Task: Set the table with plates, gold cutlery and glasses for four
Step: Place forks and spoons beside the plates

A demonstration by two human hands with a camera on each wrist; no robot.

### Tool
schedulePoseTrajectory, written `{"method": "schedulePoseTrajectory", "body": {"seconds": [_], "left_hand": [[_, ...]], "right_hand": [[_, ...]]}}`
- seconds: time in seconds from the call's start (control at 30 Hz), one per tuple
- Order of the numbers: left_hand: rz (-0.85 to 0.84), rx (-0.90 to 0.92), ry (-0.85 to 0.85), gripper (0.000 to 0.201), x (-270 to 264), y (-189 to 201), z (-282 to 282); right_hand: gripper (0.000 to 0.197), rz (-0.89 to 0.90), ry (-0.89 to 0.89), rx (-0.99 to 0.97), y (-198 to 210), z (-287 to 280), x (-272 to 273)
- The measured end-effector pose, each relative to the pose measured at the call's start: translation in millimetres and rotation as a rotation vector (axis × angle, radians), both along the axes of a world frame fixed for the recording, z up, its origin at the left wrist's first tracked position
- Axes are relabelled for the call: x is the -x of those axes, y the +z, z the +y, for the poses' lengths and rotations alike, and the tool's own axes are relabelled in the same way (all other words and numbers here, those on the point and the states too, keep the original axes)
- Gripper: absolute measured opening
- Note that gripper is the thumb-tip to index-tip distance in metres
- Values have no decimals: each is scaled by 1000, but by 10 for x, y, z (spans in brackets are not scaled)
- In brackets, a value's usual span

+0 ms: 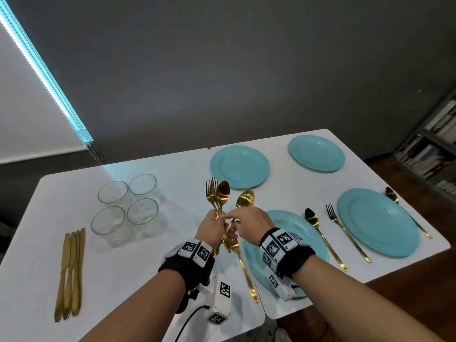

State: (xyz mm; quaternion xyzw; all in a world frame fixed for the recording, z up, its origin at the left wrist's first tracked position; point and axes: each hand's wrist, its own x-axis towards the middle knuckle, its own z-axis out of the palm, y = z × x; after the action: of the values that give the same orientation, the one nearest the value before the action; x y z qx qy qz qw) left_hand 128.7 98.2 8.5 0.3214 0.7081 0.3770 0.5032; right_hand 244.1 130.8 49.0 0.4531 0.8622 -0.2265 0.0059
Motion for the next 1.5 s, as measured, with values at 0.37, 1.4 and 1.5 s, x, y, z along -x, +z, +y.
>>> {"method": "schedulePoseTrajectory", "body": {"seconds": [0.37,1.4,1.5], "left_hand": [[-84,-39,-16,16,-626,87,613],[-201,14,279,12,-1780,-206,3252],[-200,23,289,12,-1760,-249,3323]], "right_hand": [[21,-344,299,-130,101,740,-528],[24,-239,-1001,353,-816,4619,-3245],[28,-214,-1029,354,-932,4705,-3265]]}}
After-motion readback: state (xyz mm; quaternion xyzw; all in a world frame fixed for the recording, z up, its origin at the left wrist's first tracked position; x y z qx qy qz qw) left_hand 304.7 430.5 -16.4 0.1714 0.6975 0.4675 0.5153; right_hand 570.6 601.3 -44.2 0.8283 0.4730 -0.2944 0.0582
